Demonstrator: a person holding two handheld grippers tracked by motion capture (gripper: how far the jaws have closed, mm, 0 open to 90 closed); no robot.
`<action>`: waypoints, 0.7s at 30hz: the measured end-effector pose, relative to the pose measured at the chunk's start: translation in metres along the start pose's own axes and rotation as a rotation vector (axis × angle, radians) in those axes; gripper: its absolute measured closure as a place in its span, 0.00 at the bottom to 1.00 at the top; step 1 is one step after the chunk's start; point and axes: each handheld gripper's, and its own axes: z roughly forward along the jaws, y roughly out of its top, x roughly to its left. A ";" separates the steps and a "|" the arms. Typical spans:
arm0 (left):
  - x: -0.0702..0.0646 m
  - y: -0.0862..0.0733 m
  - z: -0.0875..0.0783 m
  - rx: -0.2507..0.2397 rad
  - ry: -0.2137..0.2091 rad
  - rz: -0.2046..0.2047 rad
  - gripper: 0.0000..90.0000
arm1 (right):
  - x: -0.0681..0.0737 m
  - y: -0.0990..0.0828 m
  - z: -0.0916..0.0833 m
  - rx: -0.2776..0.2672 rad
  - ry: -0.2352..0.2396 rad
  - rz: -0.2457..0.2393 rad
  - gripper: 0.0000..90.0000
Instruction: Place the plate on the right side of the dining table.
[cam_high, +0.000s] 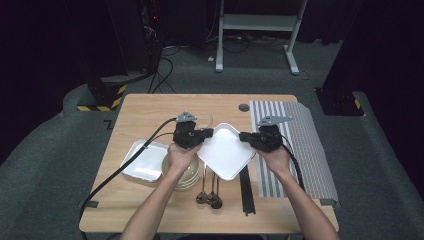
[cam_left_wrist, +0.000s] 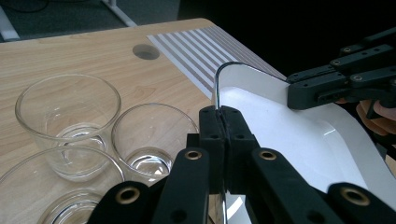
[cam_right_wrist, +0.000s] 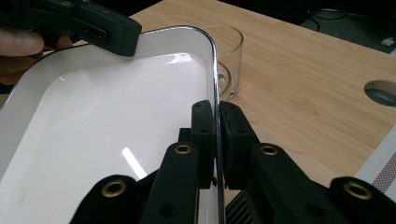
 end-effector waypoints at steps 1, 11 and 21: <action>0.000 0.000 0.000 0.000 -0.001 -0.001 0.98 | 0.000 0.000 0.000 -0.002 0.002 0.003 0.95; 0.002 -0.002 0.003 0.014 0.005 0.017 0.98 | -0.002 0.000 0.001 0.000 0.013 0.030 0.97; 0.001 -0.004 0.004 0.018 0.012 0.047 0.97 | -0.002 0.000 0.001 0.007 0.019 0.038 0.98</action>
